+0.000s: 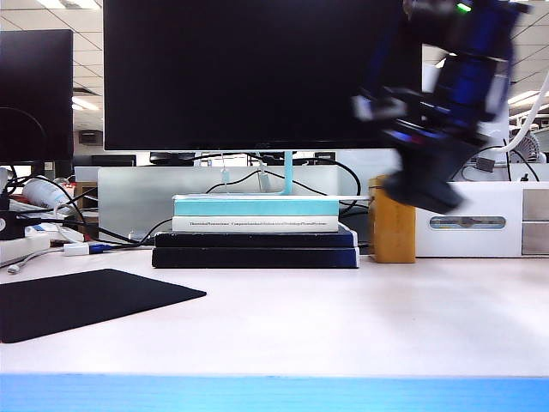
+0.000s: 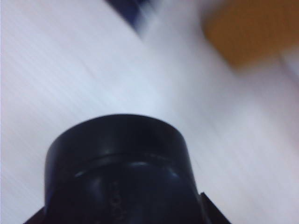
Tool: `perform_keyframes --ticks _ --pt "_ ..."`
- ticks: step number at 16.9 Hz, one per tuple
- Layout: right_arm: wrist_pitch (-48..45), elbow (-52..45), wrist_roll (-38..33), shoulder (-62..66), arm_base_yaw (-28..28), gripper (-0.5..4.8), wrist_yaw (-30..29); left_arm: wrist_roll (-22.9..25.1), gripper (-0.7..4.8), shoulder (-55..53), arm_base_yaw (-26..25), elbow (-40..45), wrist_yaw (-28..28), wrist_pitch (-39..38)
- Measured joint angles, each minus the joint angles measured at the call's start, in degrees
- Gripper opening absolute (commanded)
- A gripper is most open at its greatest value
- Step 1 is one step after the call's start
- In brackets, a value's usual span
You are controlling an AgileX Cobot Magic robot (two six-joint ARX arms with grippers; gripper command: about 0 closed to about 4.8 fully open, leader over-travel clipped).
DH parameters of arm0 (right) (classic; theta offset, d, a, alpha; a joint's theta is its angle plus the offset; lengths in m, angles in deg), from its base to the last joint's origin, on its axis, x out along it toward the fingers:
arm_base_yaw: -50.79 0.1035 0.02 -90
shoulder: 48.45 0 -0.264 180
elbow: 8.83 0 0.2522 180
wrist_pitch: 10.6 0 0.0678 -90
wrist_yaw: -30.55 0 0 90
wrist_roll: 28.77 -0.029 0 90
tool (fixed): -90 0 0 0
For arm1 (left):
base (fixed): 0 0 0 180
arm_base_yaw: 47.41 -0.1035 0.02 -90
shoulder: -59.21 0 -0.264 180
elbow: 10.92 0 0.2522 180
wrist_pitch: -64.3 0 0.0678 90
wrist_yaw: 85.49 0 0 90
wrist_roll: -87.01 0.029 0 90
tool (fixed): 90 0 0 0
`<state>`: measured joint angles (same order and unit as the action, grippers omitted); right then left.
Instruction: Place the black mouse on the black mouse pad.
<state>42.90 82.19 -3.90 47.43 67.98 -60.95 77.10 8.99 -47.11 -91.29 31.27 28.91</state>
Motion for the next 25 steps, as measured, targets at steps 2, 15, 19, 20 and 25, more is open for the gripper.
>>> perform_keyframes --ticks 2,15,19,20,25 --pt "-2.86 0.92 -4.13 -0.26 3.98 3.45 -0.02 -0.04 -0.03 0.00 0.00 0.00 0.00 -0.02" --pt "-2.71 14.75 -16.96 3.41 17.09 3.45 -5.25 -1.49 -0.03 0.00 0.00 0.00 0.02 -0.02" --pt "0.79 28.39 -17.14 12.92 20.85 3.45 -6.93 -1.46 -0.03 0.02 0.00 0.00 0.00 0.02" --pt "1.70 30.80 -17.14 14.75 21.44 3.45 -7.21 -1.46 -0.03 0.02 0.00 0.00 0.00 0.02" --pt "4.26 42.14 -17.16 26.36 25.68 3.45 -8.85 -1.31 -0.03 0.02 0.00 0.00 0.00 0.37"
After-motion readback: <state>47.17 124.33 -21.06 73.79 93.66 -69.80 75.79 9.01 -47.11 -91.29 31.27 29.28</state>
